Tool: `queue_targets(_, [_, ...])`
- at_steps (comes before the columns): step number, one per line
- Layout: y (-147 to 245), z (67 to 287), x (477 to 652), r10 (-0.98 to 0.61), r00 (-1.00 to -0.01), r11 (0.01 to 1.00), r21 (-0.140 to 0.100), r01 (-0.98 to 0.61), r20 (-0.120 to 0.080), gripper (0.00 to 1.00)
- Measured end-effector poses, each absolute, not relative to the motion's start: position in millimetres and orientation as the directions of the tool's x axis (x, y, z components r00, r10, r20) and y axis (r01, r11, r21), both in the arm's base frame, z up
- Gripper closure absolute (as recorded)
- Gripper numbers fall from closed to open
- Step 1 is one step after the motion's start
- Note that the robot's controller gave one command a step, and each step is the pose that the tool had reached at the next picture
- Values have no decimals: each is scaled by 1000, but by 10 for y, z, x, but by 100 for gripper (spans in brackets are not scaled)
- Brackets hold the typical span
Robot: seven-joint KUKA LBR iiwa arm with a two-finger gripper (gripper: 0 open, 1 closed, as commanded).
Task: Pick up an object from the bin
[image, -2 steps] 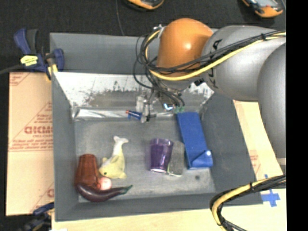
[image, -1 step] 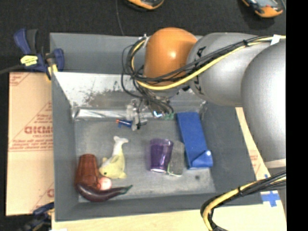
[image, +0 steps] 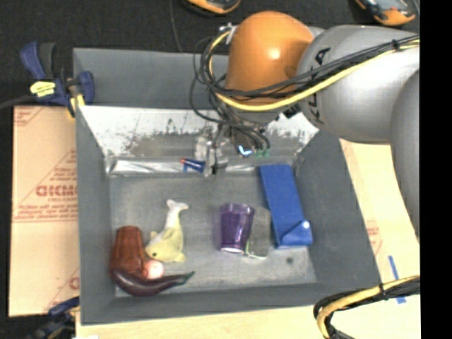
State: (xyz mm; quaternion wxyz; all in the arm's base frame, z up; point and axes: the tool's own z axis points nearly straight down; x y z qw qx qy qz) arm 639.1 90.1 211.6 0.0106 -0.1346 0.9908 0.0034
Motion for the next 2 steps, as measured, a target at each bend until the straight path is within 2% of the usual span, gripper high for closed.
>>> queue_targets(1, [942, 2405, 6379, -257, -966, 966, 2, -257, -32, 100])
queue_targets(2, [912, 2295, 6145, -449, -893, 894, -4, -449, -28, 100])
